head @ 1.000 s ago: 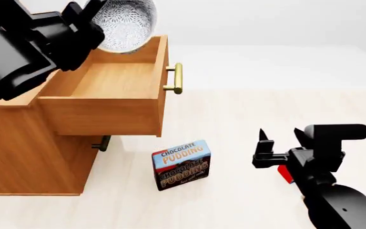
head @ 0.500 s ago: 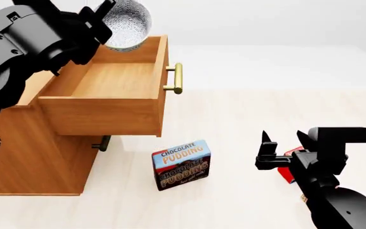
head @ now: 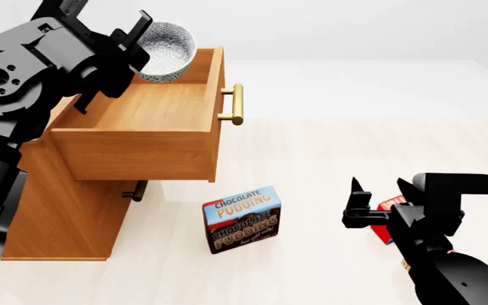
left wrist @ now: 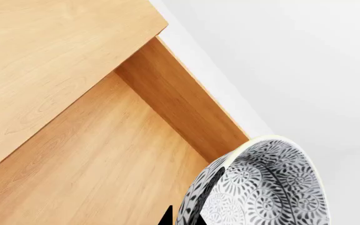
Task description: Put the bowl in the top drawer of the cabinet.
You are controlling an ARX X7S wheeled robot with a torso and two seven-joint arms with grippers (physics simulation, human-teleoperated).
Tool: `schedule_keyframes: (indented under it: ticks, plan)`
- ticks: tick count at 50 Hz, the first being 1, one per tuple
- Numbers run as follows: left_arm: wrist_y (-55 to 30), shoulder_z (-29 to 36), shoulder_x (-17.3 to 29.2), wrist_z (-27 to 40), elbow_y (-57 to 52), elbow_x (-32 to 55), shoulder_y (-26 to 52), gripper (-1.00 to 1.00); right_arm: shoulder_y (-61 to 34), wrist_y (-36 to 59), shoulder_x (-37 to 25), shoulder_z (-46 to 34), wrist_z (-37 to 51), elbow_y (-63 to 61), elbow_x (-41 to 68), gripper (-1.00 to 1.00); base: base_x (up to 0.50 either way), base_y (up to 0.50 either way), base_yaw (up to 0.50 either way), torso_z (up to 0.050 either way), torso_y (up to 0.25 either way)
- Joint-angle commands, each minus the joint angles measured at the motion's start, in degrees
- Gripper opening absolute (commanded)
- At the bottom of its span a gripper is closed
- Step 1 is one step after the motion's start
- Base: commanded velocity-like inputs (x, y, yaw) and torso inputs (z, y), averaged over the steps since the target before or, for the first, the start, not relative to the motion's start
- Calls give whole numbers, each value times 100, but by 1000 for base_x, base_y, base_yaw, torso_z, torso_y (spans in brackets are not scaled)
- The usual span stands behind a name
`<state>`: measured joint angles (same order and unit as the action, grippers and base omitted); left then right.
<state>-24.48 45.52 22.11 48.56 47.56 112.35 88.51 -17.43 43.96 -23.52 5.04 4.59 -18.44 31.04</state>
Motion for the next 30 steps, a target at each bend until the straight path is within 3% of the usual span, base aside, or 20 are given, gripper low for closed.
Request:
schedule_keyframes:
  ticks: [1, 30]
  plan:
    - [-2, -28, -206, -135, 575, 9, 72, -100, 64, -39, -14, 53, 6, 27, 30, 100, 0, 0, 0, 0, 0]
    - [-126, 94, -667, -909, 1997, -51, 224, -100, 160, -195, -48, 118, -11, 195, 37, 100, 0, 0, 0, 0, 1]
